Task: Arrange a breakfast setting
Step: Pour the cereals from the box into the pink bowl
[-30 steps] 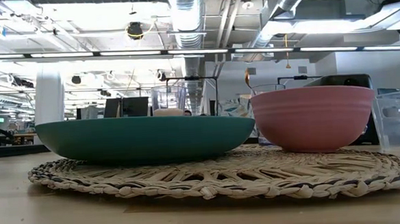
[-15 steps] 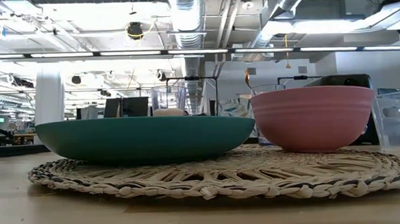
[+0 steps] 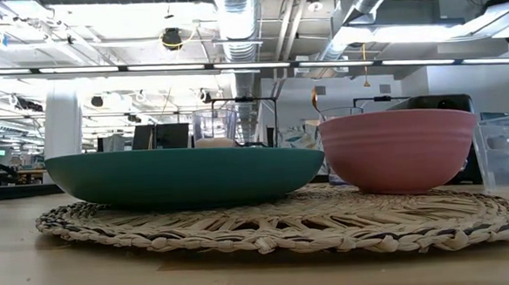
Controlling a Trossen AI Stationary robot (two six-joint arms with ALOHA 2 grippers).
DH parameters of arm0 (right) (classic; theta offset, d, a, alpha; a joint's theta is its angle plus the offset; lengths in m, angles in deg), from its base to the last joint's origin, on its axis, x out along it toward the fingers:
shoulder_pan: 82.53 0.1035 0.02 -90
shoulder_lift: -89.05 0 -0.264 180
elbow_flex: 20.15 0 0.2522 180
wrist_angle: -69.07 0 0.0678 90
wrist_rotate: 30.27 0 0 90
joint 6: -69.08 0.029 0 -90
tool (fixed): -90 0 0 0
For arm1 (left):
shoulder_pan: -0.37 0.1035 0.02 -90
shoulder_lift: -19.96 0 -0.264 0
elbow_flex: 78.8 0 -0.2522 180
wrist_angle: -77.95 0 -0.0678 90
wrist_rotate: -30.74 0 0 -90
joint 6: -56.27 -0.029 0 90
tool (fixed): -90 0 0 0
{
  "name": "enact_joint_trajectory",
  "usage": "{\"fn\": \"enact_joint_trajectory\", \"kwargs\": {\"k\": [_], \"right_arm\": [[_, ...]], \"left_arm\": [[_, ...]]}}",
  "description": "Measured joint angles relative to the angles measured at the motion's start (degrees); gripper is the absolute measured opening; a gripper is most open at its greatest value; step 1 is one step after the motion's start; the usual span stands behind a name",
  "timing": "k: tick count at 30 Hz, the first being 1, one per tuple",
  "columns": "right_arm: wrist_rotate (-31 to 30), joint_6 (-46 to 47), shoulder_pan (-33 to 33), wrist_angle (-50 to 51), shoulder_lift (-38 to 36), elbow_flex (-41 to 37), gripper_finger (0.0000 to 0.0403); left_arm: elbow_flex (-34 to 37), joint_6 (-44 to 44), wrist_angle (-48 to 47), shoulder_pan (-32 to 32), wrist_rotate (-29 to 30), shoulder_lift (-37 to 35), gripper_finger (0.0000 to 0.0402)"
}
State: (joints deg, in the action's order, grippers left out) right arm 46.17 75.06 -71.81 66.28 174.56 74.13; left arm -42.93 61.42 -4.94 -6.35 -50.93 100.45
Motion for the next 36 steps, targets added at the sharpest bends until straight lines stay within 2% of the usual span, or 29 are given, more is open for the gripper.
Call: {"fn": "enact_joint_trajectory", "kwargs": {"k": [6,13,18,21,25,31,34,36], "right_arm": [[-1.6,-0.2,0.0,0.7,-2.0,0.1,0.0205],[-3.5,-2.0,0.1,3.0,-6.9,0.1,0.0201],[-3.8,-2.9,-0.4,1.7,-9.9,0.1,0.02],[-4.1,-3.0,-0.8,1.4,-10.6,0.2,0.02],[-3.9,-3.0,-1.0,-0.6,-10.5,0.2,0.0199],[-3.0,-2.6,-1.0,-4.5,-9.3,0.1,0.0199],[-2.8,-2.6,-1.1,-5.5,-8.3,0.1,0.0199],[-2.4,-2.4,-1.1,-5.5,-8.1,0.1,0.0199]], "left_arm": [[-4.6,-0.2,-0.6,0.0,2.6,-1.7,0.0245],[-3.7,0.2,-3.0,0.0,7.5,-6.8,0.0245],[0.1,1.4,-2.7,0.0,6.9,-9.1,0.0245],[6.7,1.5,1.4,0.0,6.7,-11.0,0.0245],[20.1,1.5,11.3,0.0,4.5,-14.6,0.0245],[40.2,3.1,36.6,0.0,-3.1,-19.9,0.0245],[46.1,5.5,45.2,0.0,-5.1,-19.7,0.0245],[48.1,6.8,47.4,0.0,-5.1,-18.5,0.0245]]}}
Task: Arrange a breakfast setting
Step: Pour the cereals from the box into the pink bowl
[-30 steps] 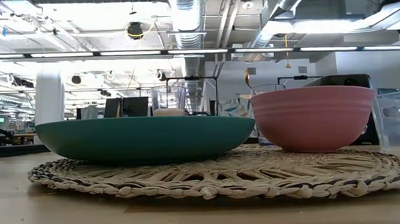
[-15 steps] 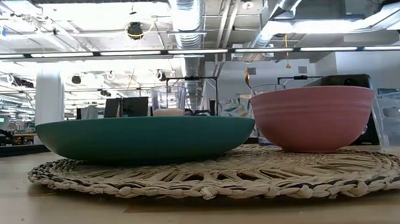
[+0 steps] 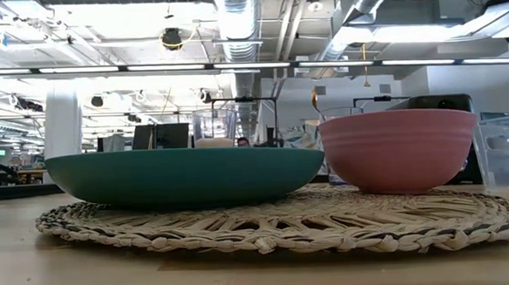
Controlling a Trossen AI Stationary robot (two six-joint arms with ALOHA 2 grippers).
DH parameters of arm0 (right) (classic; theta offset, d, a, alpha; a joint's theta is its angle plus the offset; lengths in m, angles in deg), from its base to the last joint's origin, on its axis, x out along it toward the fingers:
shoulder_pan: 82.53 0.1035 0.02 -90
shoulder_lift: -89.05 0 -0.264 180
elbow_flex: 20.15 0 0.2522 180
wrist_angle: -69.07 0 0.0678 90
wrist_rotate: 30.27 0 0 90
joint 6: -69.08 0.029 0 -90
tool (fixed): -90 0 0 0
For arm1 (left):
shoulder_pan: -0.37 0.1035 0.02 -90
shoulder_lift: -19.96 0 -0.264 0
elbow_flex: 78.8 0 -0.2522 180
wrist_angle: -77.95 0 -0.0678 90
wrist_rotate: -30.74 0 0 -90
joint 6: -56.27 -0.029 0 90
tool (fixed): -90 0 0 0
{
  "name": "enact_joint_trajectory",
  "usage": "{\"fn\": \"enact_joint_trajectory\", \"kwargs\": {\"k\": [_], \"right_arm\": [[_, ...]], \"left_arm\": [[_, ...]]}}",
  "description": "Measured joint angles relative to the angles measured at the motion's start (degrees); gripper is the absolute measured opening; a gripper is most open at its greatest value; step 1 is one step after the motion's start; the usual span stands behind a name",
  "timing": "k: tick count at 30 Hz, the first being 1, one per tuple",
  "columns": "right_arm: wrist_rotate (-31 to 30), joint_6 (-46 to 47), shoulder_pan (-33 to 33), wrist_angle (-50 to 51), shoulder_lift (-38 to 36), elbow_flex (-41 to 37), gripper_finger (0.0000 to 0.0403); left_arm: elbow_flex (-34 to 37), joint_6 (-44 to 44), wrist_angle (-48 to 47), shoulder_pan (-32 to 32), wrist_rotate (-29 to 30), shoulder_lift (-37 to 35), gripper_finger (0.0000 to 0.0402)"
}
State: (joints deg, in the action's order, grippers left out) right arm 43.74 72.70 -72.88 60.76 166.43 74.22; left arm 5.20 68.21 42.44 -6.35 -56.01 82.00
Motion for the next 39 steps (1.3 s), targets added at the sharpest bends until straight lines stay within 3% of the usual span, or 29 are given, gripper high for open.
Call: {"fn": "enact_joint_trajectory", "kwargs": {"k": [8,11,18,22,25,32,39], "right_arm": [[0.9,0.4,0.5,-0.6,-0.2,0.0,0.0199],[1.1,0.4,0.5,-0.6,-0.2,0.0,0.0199],[1.1,0.4,0.3,-0.3,-0.3,0.0,0.0199],[1.2,0.4,0.3,-0.3,-0.3,0.0,0.0199],[1.1,0.4,0.2,-0.4,-0.3,0.0,0.0197],[1.4,0.5,0.3,-0.5,-0.3,0.0,0.0197],[1.6,0.8,0.5,-1.0,-0.4,0.1,0.0197]], "left_arm": [[-0.7,-1.3,0.5,0.0,0.2,0.8,0.0245],[-0.6,-1.3,1.1,0.0,2.8,0.0,0.0254],[-0.7,-1.5,2.2,0.0,4.4,-1.4,0.034],[-0.7,-0.9,2.4,0.0,10.9,-1.5,0.0393],[-0.7,1.5,2.7,0.0,12.5,-1.0,0.0382],[-0.7,-0.2,8.4,0.0,4.9,0.7,0.0361],[-0.6,-2.3,11.7,0.0,5.0,1.0,0.0361]]}}
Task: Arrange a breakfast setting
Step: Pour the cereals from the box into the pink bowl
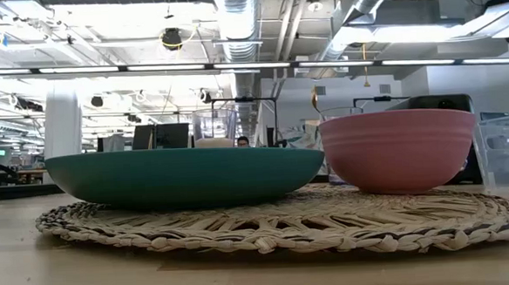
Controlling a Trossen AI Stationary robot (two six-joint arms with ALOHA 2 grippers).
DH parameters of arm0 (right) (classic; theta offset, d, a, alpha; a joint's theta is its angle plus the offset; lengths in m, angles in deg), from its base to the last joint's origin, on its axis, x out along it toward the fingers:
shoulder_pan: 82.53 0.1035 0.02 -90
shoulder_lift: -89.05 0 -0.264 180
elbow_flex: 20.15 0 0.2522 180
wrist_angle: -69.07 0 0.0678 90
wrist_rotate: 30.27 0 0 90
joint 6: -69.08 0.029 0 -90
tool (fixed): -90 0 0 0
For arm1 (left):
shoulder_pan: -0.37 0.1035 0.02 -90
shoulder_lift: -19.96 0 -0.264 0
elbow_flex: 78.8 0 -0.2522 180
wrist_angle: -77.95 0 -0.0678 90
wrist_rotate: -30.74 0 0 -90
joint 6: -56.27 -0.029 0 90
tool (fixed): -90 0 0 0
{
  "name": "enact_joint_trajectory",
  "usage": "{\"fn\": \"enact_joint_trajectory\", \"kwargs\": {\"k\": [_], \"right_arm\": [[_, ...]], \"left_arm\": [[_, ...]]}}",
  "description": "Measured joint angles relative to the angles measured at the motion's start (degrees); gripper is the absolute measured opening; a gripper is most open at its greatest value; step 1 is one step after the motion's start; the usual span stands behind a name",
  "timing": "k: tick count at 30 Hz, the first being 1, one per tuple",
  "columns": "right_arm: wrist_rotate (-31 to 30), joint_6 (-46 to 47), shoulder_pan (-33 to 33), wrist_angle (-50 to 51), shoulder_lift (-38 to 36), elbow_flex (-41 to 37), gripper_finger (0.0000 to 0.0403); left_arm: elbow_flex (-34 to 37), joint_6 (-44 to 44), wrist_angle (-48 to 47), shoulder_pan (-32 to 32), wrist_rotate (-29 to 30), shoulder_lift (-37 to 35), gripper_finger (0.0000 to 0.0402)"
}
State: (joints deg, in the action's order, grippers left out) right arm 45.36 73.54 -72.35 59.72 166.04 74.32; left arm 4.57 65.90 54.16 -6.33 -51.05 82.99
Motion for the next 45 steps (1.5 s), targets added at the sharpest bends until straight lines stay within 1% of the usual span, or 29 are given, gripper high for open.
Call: {"fn": "enact_joint_trajectory", "kwargs": {"k": [2,5,7,10,14,18,21,30,37,40,43,45], "right_arm": [[-0.1,0.0,0.0,0.0,0.0,0.0,0.0197],[-1.0,-0.5,0.4,0.5,0.1,-0.1,0.0197],[-1.3,-1.2,0.5,0.3,0.2,-0.1,0.0197],[-1.3,-1.3,0.6,0.1,0.1,-0.1,0.0197],[-0.3,-1.0,0.5,0.0,0.6,-0.1,0.0197],[1.3,0.7,-0.3,-1.1,2.1,0.0,0.0197],[1.5,1.5,-0.5,-2.7,3.5,0.1,0.0197],[1.4,1.6,-0.9,-3.8,4.7,0.1,0.0197],[1.0,1.4,-0.4,-2.9,4.0,0.0,0.0197],[0.9,1.3,-0.3,-2.9,4.0,0.0,0.0197],[0.9,1.3,-0.3,-3.0,4.1,-0.1,0.0195],[0.8,1.4,-0.3,-2.9,4.1,-0.1,0.0195]], "left_arm": [[0.0,-1.6,-0.1,0.0,2.1,0.1,0.0361],[0.0,-3.4,-1.8,-0.1,7.9,-0.1,0.0361],[0.0,-3.4,-1.8,0.0,9.4,-0.2,0.0361],[0.0,-3.4,-0.5,-0.1,9.4,0.0,0.0361],[0.0,-3.4,1.9,-0.1,7.6,1.1,0.0361],[0.0,-3.8,4.4,0.0,3.2,2.5,0.0361],[0.0,-3.8,7.2,0.0,1.7,3.4,0.0361],[0.0,-3.6,8.7,0.0,3.0,3.6,0.0361],[0.0,-2.7,6.2,0.0,3.0,3.5,0.0361],[0.0,-2.3,5.8,0.0,4.9,3.4,0.0361],[0.0,-1.9,6.1,0.0,5.8,3.4,0.0368],[0.0,-1.4,7.5,0.0,6.1,3.5,0.0382]]}}
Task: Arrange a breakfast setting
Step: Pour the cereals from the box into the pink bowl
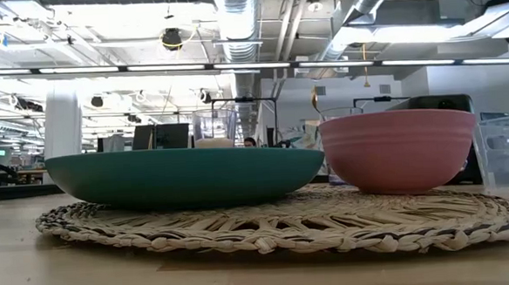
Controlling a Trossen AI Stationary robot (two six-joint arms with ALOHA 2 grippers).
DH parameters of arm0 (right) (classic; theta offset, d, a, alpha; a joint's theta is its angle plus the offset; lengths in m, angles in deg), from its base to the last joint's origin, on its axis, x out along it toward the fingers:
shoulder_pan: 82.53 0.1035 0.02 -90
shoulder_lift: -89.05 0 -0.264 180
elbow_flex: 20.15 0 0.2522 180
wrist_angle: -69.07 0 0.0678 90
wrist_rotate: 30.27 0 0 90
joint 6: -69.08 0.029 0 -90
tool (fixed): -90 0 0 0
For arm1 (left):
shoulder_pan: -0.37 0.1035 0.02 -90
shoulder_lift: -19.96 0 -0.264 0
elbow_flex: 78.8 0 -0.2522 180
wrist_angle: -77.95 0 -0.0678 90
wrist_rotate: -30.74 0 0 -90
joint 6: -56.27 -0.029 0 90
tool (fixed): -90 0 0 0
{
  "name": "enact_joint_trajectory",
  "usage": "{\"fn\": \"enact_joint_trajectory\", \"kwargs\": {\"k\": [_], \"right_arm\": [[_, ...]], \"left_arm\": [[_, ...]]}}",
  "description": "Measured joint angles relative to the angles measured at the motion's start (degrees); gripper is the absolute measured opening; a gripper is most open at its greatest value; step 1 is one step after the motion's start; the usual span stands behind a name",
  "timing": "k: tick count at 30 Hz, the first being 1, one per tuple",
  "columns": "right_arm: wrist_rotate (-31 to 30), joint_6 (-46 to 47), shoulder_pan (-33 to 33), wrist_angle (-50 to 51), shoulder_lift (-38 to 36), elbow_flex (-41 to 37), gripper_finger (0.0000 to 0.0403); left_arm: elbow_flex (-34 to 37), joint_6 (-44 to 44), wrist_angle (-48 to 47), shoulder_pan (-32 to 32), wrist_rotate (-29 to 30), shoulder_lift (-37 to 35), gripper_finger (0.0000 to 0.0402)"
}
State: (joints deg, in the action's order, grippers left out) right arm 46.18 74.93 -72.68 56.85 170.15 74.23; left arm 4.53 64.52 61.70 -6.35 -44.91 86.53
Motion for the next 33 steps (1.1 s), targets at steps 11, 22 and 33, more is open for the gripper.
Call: {"fn": "enact_joint_trajectory", "kwargs": {"k": [11,22,33], "right_arm": [[0.4,0.2,-0.6,-0.4,0.0,0.0,0.0195],[0.5,1.4,-0.5,-3.7,2.8,0.1,0.0195],[0.6,0.8,-0.5,-3.6,2.7,0.0,0.0194]], "left_arm": [[0.1,0.4,3.0,-0.4,0.1,0.5,0.0394],[0.0,-1.6,7.3,-0.4,1.2,2.7,0.0392],[0.0,-3.1,7.2,-0.3,-0.5,2.8,0.031]]}}
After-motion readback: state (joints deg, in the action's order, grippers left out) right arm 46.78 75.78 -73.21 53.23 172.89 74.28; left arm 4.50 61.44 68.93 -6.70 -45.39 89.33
